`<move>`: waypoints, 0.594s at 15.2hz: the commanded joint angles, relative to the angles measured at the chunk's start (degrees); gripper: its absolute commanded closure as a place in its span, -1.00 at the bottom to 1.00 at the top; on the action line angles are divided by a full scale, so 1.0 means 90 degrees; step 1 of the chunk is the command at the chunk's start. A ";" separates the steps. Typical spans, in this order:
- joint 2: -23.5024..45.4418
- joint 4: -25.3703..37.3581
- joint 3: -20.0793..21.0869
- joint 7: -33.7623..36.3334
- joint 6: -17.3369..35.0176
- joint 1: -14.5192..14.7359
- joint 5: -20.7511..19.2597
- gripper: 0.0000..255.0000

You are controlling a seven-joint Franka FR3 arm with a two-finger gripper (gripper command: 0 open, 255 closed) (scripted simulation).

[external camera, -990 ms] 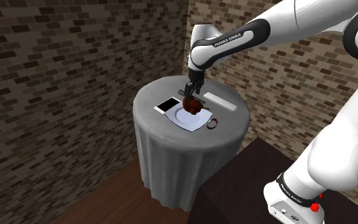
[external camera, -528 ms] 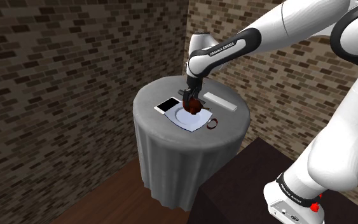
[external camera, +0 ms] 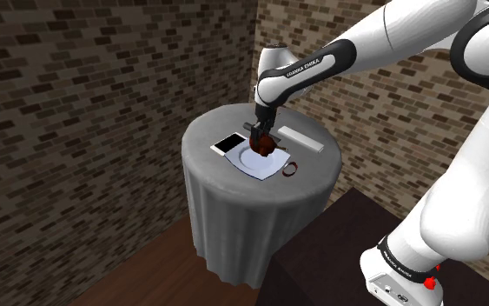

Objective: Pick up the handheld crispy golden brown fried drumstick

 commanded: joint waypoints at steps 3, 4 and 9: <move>0.0009 -0.0013 -0.0002 0.0005 0.0009 -0.0001 -0.0004 1.00; -0.0040 0.0019 -0.0002 0.0006 -0.0070 -0.0001 -0.0005 1.00; -0.0260 0.0199 -0.0003 0.0011 -0.0471 -0.0001 -0.0008 1.00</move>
